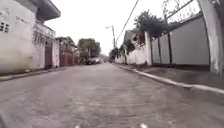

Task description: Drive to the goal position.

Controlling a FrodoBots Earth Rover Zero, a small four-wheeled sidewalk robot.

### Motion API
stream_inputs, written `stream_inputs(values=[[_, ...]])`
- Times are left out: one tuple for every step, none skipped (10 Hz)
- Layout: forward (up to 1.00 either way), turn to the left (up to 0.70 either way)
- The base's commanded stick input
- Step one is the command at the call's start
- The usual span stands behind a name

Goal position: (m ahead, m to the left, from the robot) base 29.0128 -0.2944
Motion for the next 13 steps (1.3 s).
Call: stream_inputs(values=[[1.0, 0.0], [1.0, 0.0], [1.0, 0.0], [1.0, 0.0], [1.0, 0.0], [1.0, 0.0], [1.0, 0.0], [1.0, 0.0], [1.0, 0.0], [1.0, 0.0], [1.0, 0.0], [1.0, 0.0], [1.0, 0.0]])
